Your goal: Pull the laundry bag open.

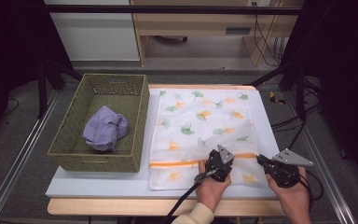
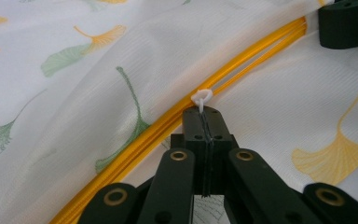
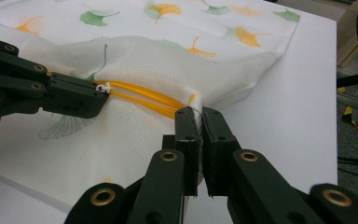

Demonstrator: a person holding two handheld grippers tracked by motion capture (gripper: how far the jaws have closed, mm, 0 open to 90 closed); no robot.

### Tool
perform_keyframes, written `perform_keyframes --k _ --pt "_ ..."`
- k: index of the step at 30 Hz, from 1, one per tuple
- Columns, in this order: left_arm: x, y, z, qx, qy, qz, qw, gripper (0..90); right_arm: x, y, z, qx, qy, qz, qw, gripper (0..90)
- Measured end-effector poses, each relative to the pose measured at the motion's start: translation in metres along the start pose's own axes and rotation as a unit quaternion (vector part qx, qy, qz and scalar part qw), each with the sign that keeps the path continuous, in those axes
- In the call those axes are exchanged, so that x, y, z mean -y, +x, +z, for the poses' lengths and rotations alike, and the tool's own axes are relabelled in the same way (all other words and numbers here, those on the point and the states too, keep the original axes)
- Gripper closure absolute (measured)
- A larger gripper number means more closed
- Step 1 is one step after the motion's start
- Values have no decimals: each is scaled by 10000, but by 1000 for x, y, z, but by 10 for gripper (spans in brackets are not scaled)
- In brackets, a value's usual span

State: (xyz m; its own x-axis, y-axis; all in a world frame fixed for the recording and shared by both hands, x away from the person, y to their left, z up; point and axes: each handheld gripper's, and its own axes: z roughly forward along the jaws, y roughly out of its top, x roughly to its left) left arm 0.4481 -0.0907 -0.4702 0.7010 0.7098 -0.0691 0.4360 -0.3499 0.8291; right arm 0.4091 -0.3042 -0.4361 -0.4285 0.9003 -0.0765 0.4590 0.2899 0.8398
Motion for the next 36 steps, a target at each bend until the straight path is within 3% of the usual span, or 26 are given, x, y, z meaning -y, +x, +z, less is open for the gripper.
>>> perform_keyframes --k 20,36 --pt "16 22 -17 -247 51 -246 9994 898 1 -2 1 9 61 32 10000 861" --pt "20 30 -31 -303 29 -336 9990 897 1 0 2 49 45 65 10000 862"
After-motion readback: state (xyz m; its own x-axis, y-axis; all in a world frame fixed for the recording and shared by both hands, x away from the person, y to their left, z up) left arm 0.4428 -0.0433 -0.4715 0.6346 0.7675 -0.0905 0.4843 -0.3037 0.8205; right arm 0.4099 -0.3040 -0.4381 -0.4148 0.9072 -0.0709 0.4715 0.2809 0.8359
